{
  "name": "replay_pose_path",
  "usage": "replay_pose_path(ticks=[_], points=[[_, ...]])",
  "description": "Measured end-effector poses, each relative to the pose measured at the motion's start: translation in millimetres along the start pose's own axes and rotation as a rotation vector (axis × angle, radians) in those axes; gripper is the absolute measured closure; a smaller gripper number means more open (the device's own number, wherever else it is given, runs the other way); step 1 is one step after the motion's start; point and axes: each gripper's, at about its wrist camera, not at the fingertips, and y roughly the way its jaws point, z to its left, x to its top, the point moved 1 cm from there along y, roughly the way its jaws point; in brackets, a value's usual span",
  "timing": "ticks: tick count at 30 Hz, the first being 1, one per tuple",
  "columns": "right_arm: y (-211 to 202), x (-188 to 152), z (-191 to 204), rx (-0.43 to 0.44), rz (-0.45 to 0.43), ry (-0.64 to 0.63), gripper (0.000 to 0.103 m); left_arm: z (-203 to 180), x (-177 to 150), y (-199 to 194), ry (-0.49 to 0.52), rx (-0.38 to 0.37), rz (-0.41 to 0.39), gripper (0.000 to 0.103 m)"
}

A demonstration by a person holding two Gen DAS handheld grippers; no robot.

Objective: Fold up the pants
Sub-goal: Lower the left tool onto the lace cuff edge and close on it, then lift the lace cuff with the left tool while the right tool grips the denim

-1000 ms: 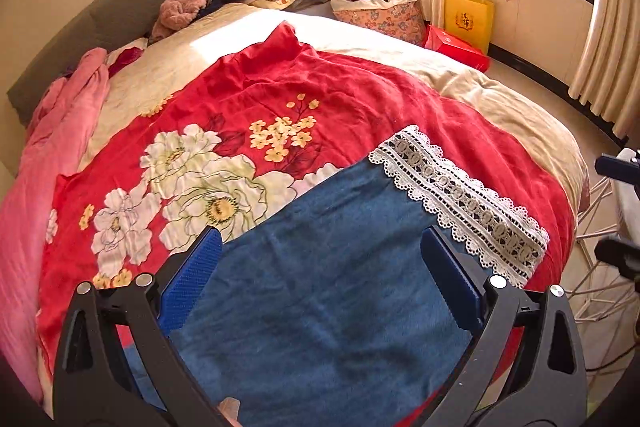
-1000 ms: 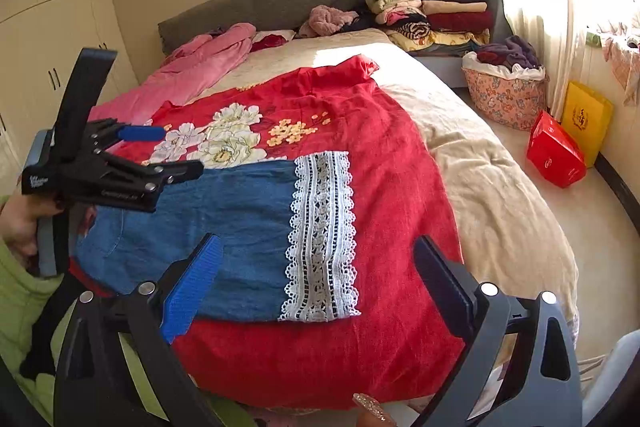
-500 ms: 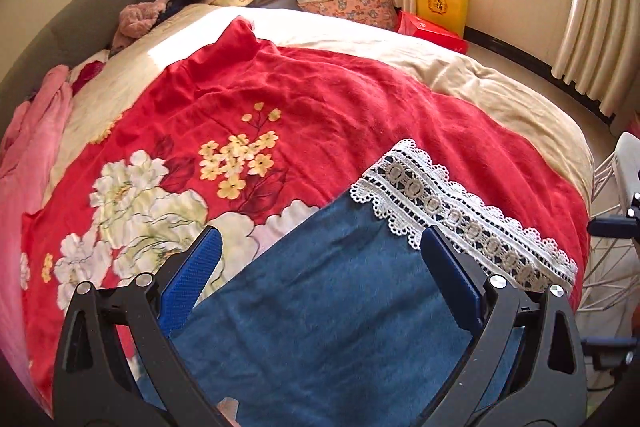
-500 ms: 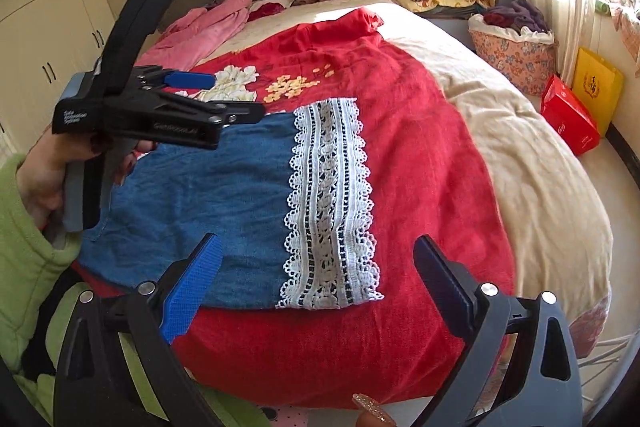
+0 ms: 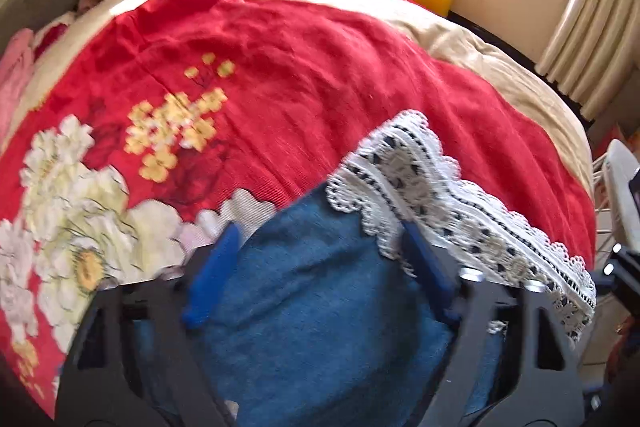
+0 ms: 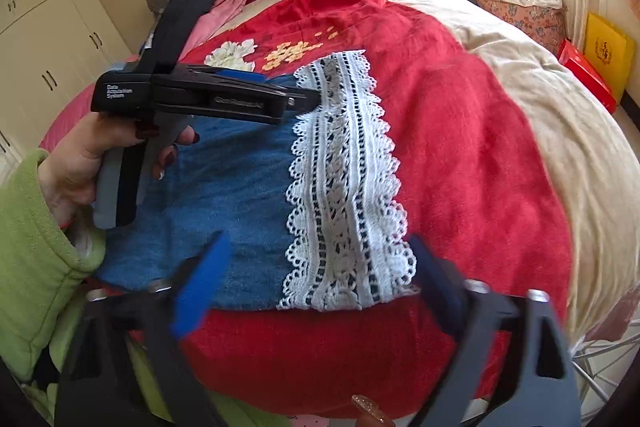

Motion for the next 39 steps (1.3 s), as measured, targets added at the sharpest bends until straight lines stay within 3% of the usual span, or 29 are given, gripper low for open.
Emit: replay_pose_path(ticks=[5,8,10,14,15,16,21,30,39], points=[[5.0,4.1,-4.2,0.02,0.003,0.018,0.043,-1.2,-1.3,-4.2,-0.002,-0.019,-0.011,0.048],[13.0,3.6,-5.7,0.018,0.01,0.02,0.043,0.3,-1.3,-1.8,-0.006,-0.016,-0.023,0.039],[14.2,3.3,-4.9,0.028,0.001,0.028,0.039,-0.7,-3.0,-1.4,-0.006,-0.005,-0.035,0.039],[17.3,6.5,-4.0,0.038,-0.008,0.047,0.036,-6.8,-4.2,-4.4,-0.002,0.002,-0.044,0.053],[17.6,7.9,-2.0,0.031,-0.008,0.039,0.042,-7.9,-4.2,-5.0,-0.003,0.0,-0.042,0.062],[17.5,9.9,-0.4,0.031,-0.008,0.032,0.054,-10.0,-4.4,-5.6,-0.003,-0.002,-0.041,0.066],[14.6,14.1,-0.4,0.022,-0.019,0.029,0.076,-11.2,-5.6,-8.4,0.002,-0.004,-0.029,0.088],[-2.8,23.9,18.2,0.054,-0.047,-0.039,0.083,5.6,-12.1,-29.1,-0.083,-0.07,-0.079,0.095],[-26.0,37.5,73.6,0.116,-0.091,-0.174,0.083,39.5,-22.7,-83.0,-0.171,-0.09,-0.18,0.095]])
